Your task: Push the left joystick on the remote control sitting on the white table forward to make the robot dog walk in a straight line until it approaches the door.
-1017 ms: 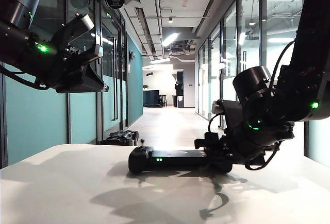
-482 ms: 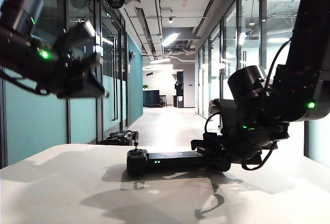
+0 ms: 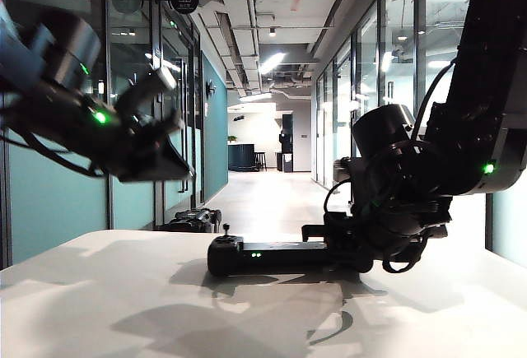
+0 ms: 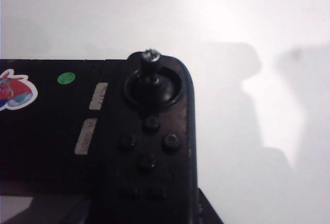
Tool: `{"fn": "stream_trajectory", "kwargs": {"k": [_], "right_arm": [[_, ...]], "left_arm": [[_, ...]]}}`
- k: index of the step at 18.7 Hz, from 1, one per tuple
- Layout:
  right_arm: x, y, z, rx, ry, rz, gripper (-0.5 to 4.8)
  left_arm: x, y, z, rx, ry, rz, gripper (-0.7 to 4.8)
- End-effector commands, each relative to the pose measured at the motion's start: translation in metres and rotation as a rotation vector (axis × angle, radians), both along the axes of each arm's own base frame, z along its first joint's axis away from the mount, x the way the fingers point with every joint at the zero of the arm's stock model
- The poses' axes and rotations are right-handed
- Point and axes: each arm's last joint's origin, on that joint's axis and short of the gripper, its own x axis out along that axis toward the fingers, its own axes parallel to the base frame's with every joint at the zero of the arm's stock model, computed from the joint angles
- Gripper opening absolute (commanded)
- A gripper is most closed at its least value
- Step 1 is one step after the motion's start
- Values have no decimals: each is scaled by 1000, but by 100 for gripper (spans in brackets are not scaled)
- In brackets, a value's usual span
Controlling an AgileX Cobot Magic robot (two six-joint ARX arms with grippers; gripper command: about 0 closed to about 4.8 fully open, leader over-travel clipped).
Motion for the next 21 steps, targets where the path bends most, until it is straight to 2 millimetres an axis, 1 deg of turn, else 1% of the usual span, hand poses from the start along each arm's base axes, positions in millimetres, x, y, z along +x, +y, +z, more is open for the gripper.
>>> {"fn": "stream_trajectory", "kwargs": {"k": [1,6,9,11,15,18,21], "right_arm": [[2,0,5,25,-41,-43,197],[2,0,5,25,-41,-42,197],[2,0,5,26,-39,-39,198],[2,0,5,25,-39,-39,198],[2,0,5,25,-39,-39,198],[2,0,5,25,-39,-39,198],[2,0,5,24,-37,-39,198]], "left_arm": [[19,-7,-8,-11,4,-53,-6],[46,-16,-29,37,18,-107,-6],[59,-20,-33,32,15,-129,-6],[74,-25,-38,22,17,-148,-6],[84,-28,-45,25,36,-150,-6],[88,-29,-46,40,22,-162,-6],[98,-33,-52,16,42,-212,-6]]}}
